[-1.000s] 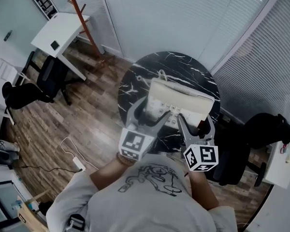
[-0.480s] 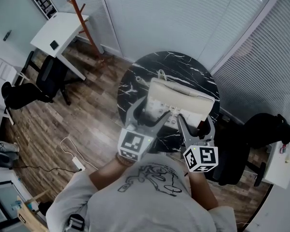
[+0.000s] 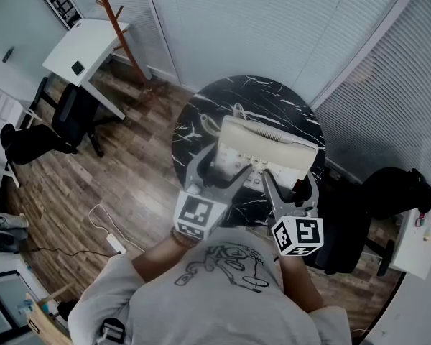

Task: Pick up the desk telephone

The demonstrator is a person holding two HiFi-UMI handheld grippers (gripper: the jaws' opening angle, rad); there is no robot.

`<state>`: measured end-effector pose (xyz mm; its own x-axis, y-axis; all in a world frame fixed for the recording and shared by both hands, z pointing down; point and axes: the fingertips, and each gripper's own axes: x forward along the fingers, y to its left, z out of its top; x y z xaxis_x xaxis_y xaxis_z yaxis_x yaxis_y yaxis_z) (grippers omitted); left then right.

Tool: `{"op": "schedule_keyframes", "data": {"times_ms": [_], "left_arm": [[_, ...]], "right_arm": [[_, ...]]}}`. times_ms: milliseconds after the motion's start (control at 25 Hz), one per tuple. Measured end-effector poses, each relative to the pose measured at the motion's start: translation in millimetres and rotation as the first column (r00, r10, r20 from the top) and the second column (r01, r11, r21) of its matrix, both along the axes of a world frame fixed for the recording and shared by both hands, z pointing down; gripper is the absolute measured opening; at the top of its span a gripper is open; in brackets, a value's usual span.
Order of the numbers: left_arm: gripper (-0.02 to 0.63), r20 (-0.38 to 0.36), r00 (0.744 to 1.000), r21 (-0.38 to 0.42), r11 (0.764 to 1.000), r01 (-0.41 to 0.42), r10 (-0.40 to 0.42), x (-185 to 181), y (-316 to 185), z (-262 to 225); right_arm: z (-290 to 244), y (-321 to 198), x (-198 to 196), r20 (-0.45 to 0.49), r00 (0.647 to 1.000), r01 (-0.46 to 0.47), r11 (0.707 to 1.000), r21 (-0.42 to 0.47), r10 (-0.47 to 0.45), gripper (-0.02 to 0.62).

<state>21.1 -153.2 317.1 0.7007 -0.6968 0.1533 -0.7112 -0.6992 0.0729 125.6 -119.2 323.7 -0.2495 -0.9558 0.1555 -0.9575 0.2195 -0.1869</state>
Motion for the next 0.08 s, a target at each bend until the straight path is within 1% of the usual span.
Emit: {"op": "schedule_keyframes", "data": {"times_ms": [80], "left_arm": [[0.358, 0.002, 1.0, 0.001, 1.0, -0.002, 0.002, 0.4, -1.4, 0.0]], "right_arm": [[0.0, -1.0, 0.3, 0.001, 1.0, -0.001, 1.0, 0.0, 0.001, 0.393]]}}
